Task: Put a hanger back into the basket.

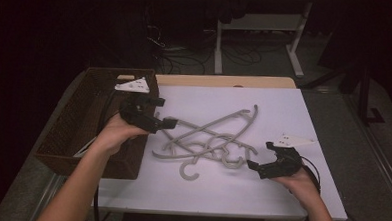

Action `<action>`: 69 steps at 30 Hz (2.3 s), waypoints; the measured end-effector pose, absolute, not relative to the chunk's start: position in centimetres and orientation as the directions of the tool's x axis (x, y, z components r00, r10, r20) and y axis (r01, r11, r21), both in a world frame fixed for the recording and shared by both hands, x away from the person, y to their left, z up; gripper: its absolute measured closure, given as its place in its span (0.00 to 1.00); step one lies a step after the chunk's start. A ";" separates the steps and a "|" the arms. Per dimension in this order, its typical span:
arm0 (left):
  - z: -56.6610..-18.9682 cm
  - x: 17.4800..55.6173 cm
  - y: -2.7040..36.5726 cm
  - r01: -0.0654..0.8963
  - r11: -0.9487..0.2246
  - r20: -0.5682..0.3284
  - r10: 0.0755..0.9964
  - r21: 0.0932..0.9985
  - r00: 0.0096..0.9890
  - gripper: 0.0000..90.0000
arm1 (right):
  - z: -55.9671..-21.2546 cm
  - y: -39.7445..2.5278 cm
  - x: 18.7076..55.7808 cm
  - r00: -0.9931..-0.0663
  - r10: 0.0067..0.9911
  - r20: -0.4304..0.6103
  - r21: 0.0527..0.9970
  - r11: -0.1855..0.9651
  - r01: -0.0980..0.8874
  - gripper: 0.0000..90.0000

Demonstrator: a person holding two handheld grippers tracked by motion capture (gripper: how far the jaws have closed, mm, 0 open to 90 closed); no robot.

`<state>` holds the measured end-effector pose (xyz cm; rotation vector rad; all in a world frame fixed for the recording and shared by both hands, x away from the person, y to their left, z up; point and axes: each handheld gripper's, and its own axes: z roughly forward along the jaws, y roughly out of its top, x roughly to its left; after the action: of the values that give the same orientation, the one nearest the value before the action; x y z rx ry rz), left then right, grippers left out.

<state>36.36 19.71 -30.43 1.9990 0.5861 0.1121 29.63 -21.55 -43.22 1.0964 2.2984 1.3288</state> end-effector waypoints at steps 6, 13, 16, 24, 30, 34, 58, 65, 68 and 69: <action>-31.8 36.4 16.3 0.342 -0.409 -0.163 0.413 0.846 0.896 0.00 | -43.2 -21.7 29.6 -0.679 0.721 0.137 0.831 0.290 0.475 0.00; -34.0 36.4 13.9 0.338 -0.438 -0.165 0.387 0.833 0.907 0.00 | -43.1 -21.7 29.6 -0.681 0.719 0.136 0.832 0.291 0.473 0.00; -35.2 36.5 13.4 0.342 -0.437 -0.172 0.382 0.832 0.908 0.00 | -43.2 -21.6 29.6 -0.684 0.717 0.133 0.830 0.296 0.472 0.00; -37.5 37.0 12.3 0.336 -0.477 -0.165 0.365 0.812 0.916 0.00 | -43.2 -21.6 29.6 -0.681 0.720 0.132 0.826 0.300 0.477 0.00; -39.1 37.3 12.0 0.342 -0.495 -0.163 0.369 0.799 0.915 0.09 | -43.2 -21.5 29.5 -0.682 0.721 0.124 0.826 0.306 0.474 0.00; -40.3 37.7 12.0 0.342 -0.520 -0.142 0.386 0.783 0.912 0.18 | -43.2 -21.5 29.5 -0.679 0.723 0.124 0.825 0.305 0.475 0.00; -44.7 37.8 10.3 0.331 -0.654 -0.068 0.393 0.680 0.917 0.69 | -43.3 -21.6 29.5 -0.680 0.724 0.120 0.824 0.309 0.475 0.00; -45.3 38.1 10.2 0.337 -0.670 -0.040 0.418 0.661 0.908 0.79 | -43.3 -21.5 29.5 -0.681 0.722 0.121 0.823 0.310 0.475 0.00; -45.3 38.1 10.1 0.334 -0.676 -0.037 0.413 0.657 0.910 0.82 | -43.3 -21.6 29.5 -0.679 0.724 0.122 0.823 0.309 0.477 0.00; -45.3 38.1 10.0 0.331 -0.681 -0.033 0.411 0.654 0.911 0.83 | -43.3 -21.6 29.5 -0.679 0.724 0.124 0.823 0.308 0.478 0.00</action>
<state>38.10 10.01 -45.33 2.3761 0.5264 0.1520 29.55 -21.61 -43.29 1.0916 2.3081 1.3083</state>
